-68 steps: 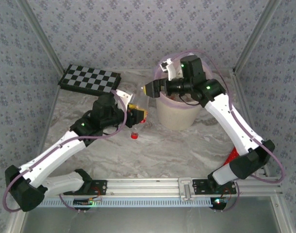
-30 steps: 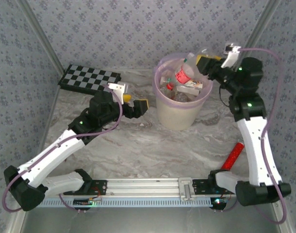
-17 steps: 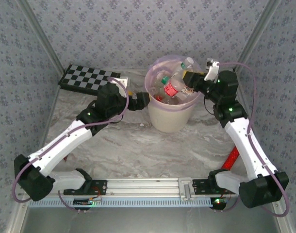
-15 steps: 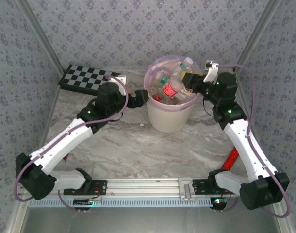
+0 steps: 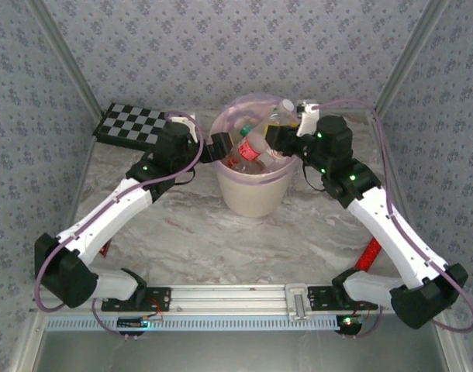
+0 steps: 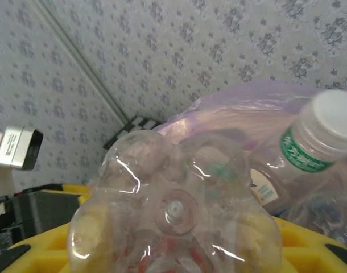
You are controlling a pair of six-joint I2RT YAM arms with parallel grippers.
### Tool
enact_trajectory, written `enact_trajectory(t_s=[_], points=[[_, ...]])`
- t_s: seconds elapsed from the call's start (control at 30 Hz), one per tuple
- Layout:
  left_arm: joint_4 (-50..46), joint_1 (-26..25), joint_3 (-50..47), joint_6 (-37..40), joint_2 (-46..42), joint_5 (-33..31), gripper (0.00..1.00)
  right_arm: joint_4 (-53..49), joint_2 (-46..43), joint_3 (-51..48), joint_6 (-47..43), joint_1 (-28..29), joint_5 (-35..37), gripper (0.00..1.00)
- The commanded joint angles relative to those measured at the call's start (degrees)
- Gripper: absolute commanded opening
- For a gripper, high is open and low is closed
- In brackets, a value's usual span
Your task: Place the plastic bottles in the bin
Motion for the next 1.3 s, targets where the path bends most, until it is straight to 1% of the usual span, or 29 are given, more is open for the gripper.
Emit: enact_trajectory(t_s=[0.0, 0.13, 0.2, 0.37, 0.53, 0.7, 0.87, 0.9, 0.93, 1.0, 1.13, 1.27], points=[[1.30, 0.24, 1.71, -0.80, 0.14, 2.12, 0.97, -25.95, 5.06, 3.15, -8.78, 4.11, 6.36, 0.24], [2.39, 0.23, 0.31, -1.30, -1.16, 2.79, 0.94, -28.35, 9.98, 11.44, -12.68, 8.27, 13.85, 0.24], [2.58, 0.36, -0.67, -1.65, -2.54, 2.55, 0.93, -28.21, 12.59, 13.84, -13.75, 9.71, 15.00, 0.24], [2.28, 1.09, -2.89, -1.53, -6.67, 1.86, 0.93, -27.70, 21.22, 15.69, -13.05, 10.38, 11.26, 0.24], [1.45, 1.65, -4.14, -1.08, -8.99, 1.11, 0.93, -27.50, 28.69, 14.19, -10.60, 11.41, 8.52, 0.24], [1.68, 1.74, -4.33, -1.27, -8.69, 1.66, 0.93, -25.03, 31.57, 10.82, -7.58, 12.95, 8.56, 0.24], [1.22, 2.11, -4.33, -1.17, -9.51, 1.51, 0.93, -24.60, 31.00, 10.08, -5.38, 12.74, 8.09, 0.26], [0.90, 2.29, -4.32, -1.28, -9.86, 1.39, 0.93, -25.52, 30.64, 10.70, -5.28, 12.66, 7.92, 0.30], [0.56, 2.47, -4.33, -1.26, -10.31, 1.16, 0.93, -26.69, 30.18, 11.81, -5.33, 12.58, 7.87, 0.37], [0.00, 2.99, -4.48, -1.15, -11.37, 0.92, 0.93, -28.03, 28.49, 13.85, -5.74, 12.28, 7.23, 0.50], [-1.62, 4.70, -4.59, -0.32, -13.47, 0.87, 0.96, -30.07, 24.34, 20.29, -7.02, 10.14, 5.97, 0.73], [-3.62, 6.40, -4.42, 0.74, -15.41, 0.83, 0.98, -31.48, 21.22, 25.91, -8.04, 8.36, 4.77, 0.89]])
